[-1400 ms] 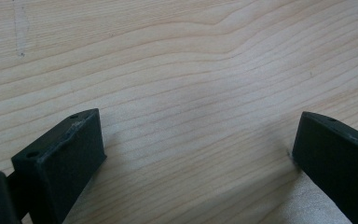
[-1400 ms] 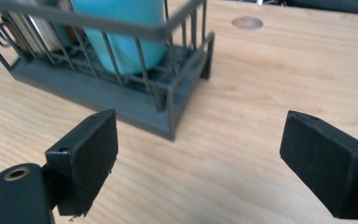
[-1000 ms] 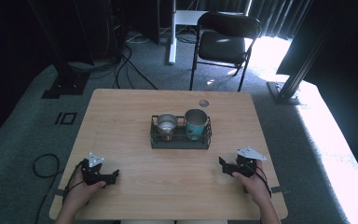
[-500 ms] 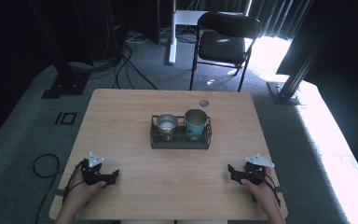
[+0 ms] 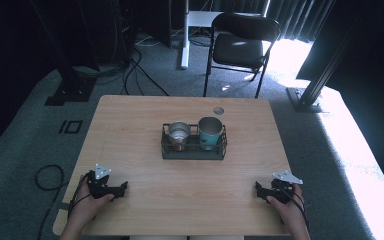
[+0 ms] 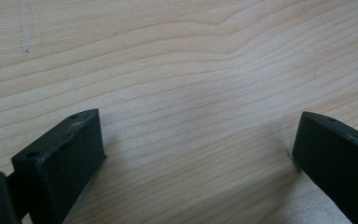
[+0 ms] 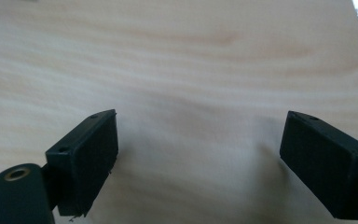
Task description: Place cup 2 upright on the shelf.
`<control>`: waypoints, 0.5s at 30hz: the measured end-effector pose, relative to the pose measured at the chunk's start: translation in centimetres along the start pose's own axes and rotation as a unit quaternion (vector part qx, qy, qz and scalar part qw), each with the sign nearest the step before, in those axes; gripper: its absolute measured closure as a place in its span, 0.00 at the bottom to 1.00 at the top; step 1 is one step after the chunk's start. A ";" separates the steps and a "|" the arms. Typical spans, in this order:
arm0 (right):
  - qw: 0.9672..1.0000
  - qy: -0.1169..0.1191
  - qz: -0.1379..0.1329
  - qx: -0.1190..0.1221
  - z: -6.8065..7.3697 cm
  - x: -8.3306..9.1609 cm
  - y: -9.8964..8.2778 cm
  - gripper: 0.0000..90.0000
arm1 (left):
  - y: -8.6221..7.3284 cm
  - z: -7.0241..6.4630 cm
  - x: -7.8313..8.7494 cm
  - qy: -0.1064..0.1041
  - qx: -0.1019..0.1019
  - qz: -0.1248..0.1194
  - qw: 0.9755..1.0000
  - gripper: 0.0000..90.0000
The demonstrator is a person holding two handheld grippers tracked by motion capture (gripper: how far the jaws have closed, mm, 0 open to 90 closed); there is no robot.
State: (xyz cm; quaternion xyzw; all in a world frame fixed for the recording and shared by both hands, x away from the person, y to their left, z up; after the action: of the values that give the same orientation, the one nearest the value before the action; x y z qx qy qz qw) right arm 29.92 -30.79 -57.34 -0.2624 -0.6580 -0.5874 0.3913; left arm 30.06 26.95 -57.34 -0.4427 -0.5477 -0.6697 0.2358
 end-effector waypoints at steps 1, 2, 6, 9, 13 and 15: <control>1.000 0.000 0.000 0.000 0.0 0.0 0.0 0.12 | 0.0 0.0 0.0 0.001 0.001 0.000 1.000 0.03; 1.000 0.004 0.001 -0.006 -0.1 0.0 0.0 0.12 | 0.0 0.0 0.0 0.001 0.002 0.000 1.000 0.03; 1.000 0.001 0.002 -0.010 -0.1 0.0 -0.1 0.12 | 0.0 0.0 0.0 0.001 0.003 -0.001 1.000 0.03; 1.000 0.002 0.003 -0.010 -0.1 0.0 -0.1 0.12 | 0.0 0.0 0.0 0.001 0.003 -0.001 1.000 0.03; 1.000 0.002 0.003 -0.010 -0.1 0.0 -0.1 0.12 | 0.0 0.0 0.0 0.001 0.002 0.000 1.000 0.03; 1.000 0.002 0.003 -0.010 -0.1 0.0 -0.1 0.12 | 0.0 0.0 0.0 0.001 0.002 0.000 1.000 0.03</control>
State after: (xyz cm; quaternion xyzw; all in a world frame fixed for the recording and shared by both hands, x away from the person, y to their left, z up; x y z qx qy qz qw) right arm 29.90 -30.92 -57.38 -0.2669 -0.6506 -0.5933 0.3916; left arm 30.03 26.93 -57.34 -0.4413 -0.5491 -0.6690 0.2372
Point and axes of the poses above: each handheld gripper's, and its own axes: x roughly backward along the jaws, y roughly out of its top, z roughly to its left, the point moved 2 cm from there along -x, roughly forward along the jaws, and after that the axes turned 12 degrees about z, right-handed, at the moved point
